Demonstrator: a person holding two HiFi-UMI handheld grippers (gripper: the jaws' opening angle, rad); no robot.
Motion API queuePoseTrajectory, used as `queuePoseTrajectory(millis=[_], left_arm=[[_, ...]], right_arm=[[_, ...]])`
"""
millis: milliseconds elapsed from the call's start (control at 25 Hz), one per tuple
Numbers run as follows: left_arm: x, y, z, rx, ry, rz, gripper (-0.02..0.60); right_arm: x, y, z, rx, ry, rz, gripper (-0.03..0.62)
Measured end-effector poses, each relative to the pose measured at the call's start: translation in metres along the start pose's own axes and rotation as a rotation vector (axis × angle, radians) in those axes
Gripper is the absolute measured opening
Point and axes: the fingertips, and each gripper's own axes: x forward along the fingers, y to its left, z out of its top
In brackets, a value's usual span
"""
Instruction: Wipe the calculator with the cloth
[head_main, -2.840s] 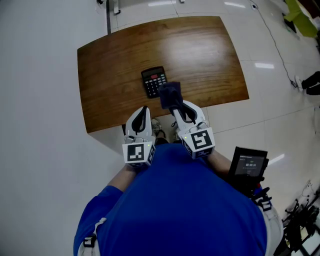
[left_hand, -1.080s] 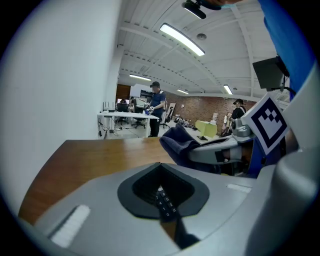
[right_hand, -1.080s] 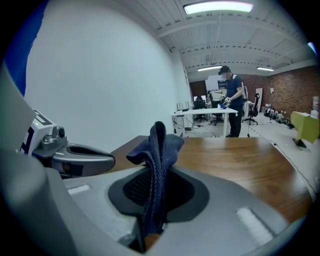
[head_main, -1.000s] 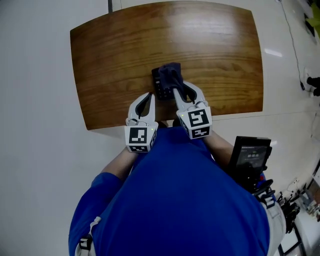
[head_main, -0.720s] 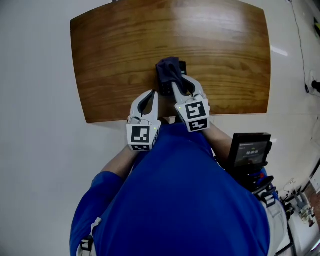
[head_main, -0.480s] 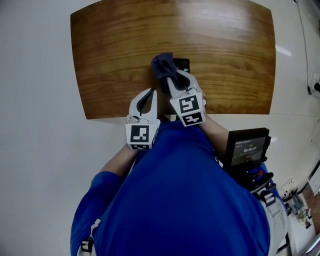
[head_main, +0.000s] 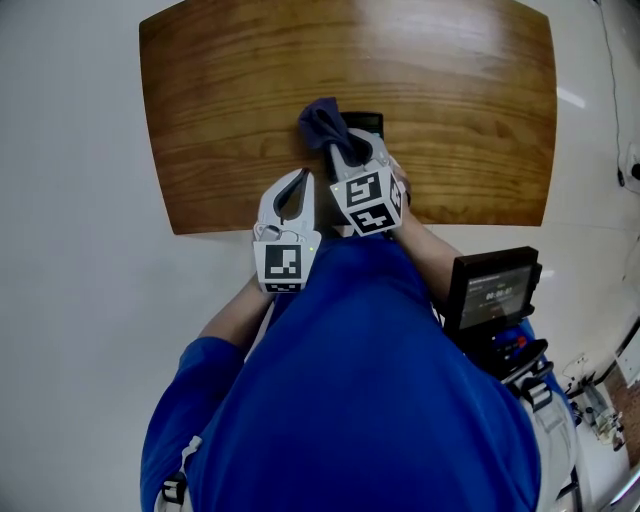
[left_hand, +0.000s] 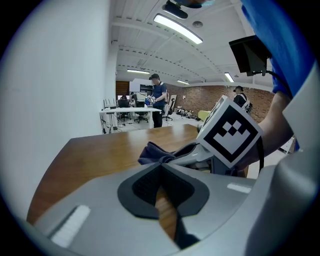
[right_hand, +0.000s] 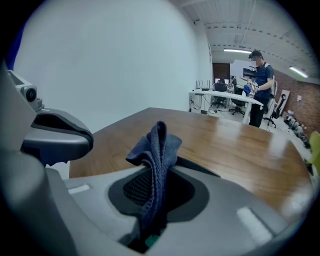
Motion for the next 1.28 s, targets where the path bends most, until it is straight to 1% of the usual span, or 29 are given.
queuePoseTrajectory(millis=[80,320,520,640,760,1000,1280], left_arm=[[0.001,0.001,0.0,-0.013,0.001,-0.007,0.006],[0.011,0.006,-0.006,-0.011,0.017,-0.031,0.006],[0.023,0.006,-0.011,-0.005,0.033,-0.057,0.006],[0.033,0.001,-0.014,-0.01,0.027,-0.069,0.006],[0.036,-0.002,-0.016,-0.009,0.026,-0.072,0.006],[0.032,0.004,-0.021,0.002,0.041,-0.054,0.006],[0.015,0.016,-0.022,-0.005,0.049,-0.005,0.006]], right_arm=[[-0.001,-0.003,-0.003,0.011,0.01,-0.01,0.063],[0.001,-0.018,-0.013,0.065,0.023,-0.045,0.063],[-0.002,-0.046,-0.024,0.096,0.038,-0.108,0.063],[-0.007,-0.067,-0.035,0.113,0.044,-0.154,0.063],[-0.011,-0.077,-0.044,0.119,0.051,-0.178,0.063],[-0.007,-0.069,-0.041,0.102,0.051,-0.159,0.063],[0.002,-0.031,-0.025,0.047,0.037,-0.071,0.063]])
